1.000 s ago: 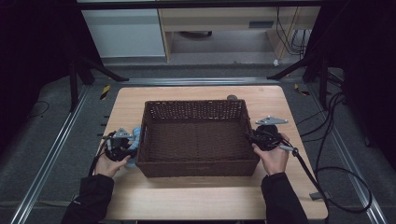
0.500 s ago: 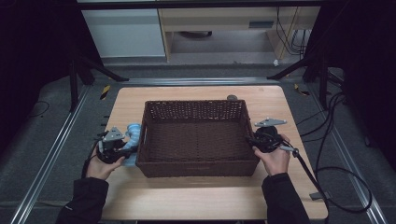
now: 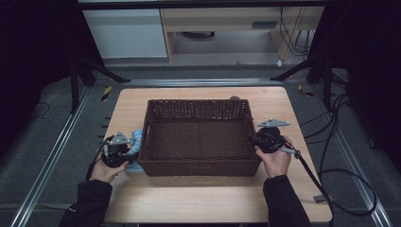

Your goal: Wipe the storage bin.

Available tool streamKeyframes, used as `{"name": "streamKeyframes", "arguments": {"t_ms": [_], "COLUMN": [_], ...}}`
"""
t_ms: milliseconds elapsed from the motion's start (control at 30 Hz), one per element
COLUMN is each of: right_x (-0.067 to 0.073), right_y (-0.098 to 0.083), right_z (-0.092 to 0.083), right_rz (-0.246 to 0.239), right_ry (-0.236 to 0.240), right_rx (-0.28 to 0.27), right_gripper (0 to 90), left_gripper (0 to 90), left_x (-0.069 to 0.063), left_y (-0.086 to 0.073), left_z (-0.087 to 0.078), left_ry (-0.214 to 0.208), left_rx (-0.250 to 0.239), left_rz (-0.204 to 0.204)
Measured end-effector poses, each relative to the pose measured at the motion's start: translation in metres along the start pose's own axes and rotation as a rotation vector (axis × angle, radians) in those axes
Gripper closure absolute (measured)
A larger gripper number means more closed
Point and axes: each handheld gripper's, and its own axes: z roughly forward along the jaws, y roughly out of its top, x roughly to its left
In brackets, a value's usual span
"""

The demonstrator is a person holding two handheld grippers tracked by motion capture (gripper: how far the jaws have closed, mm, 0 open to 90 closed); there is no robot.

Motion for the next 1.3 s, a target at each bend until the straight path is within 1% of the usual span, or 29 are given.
{"name": "streamKeyframes", "arguments": {"t_ms": [67,100,133,200,233,300,333,367,433,533,567,600,633,700,767,867,900,1000,1067,1133,1200,1300], "right_x": [0.0,0.0,0.0,-0.001,-0.001,-0.002,-0.002,-0.002,0.0,0.001,0.001,0.001,0.0,0.0,0.001,0.003,0.003,0.003,0.003,0.003,0.002,0.001], "right_y": [0.0,0.0,0.0,0.0,0.0,0.001,0.001,0.002,0.001,-0.002,-0.003,-0.003,-0.004,-0.005,-0.005,-0.005,-0.004,-0.003,-0.002,-0.001,-0.001,-0.001], "right_z": [0.0,-0.001,-0.001,-0.003,-0.004,-0.008,-0.01,-0.011,-0.012,-0.007,-0.006,-0.005,-0.004,-0.004,-0.004,-0.004,-0.004,-0.001,0.0,0.001,0.0,-0.003], "right_rz": [0.0,0.0,-0.004,-0.015,-0.012,-0.003,-0.006,-0.007,-0.018,-0.03,-0.028,-0.033,-0.026,-0.016,-0.018,-0.008,-0.006,0.01,0.017,0.017,0.016,-0.004], "right_ry": [0.006,0.007,0.01,0.008,0.01,0.022,0.023,0.025,0.031,0.025,0.021,0.02,0.023,0.021,0.003,-0.016,-0.018,-0.026,-0.036,-0.04,-0.029,-0.018], "right_rx": [0.0,-0.003,-0.008,-0.022,-0.032,-0.05,-0.057,-0.055,-0.038,-0.007,0.008,0.01,0.007,0.001,-0.01,-0.017,-0.018,-0.024,-0.024,-0.024,-0.028,-0.044], "right_gripper": [70.7,69.8,68.8,65.3,63.8,63.1,62.9,62.7,62.6,63.4,64.5,65.2,66.2,68.5,70.9,72.6,72.7,72.8,72.6,71.7,70.1,66.0], "left_gripper": [69.1,69.1,69.1,69.1,69.1,69.1,69.1,69.1,69.1,69.1,69.1,69.1,69.1,69.0,68.9,68.8,68.7,68.8,68.8,68.8,68.7,68.8], "left_x": [-0.001,-0.003,-0.004,-0.007,-0.007,-0.009,-0.009,-0.01,-0.013,-0.016,-0.016,-0.017,-0.017,-0.017,-0.017,-0.015,-0.014,-0.012,-0.012,-0.012,-0.013,-0.014], "left_y": [0.006,0.009,0.009,0.008,0.006,0.002,-0.001,-0.006,-0.013,-0.023,-0.024,-0.027,-0.028,-0.027,-0.023,-0.015,-0.011,-0.002,0.001,0.001,-0.002,-0.01], "left_z": [-0.01,-0.016,-0.019,-0.022,-0.022,-0.02,-0.017,-0.014,-0.007,0.002,0.004,0.007,0.008,0.007,0.002,-0.01,-0.017,-0.031,-0.036,-0.035,-0.028,-0.018], "left_ry": [0.013,0.025,0.031,0.032,0.028,0.021,0.018,0.007,-0.009,-0.021,-0.027,-0.034,-0.037,-0.038,-0.031,-0.013,-0.002,0.015,0.021,0.019,0.01,0.0], "left_rx": [-0.031,-0.039,-0.045,-0.047,-0.042,-0.029,-0.016,-0.002,0.028,0.077,0.087,0.095,0.1,0.093,0.069,0.02,-0.005,-0.055,-0.069,-0.062,-0.033,0.009], "left_rz": [0.009,0.028,0.038,0.047,0.051,0.049,0.049,0.043,0.037,0.043,0.044,0.041,0.041,0.04,0.039,0.043,0.047,0.056,0.061,0.067,0.07,0.069]}}
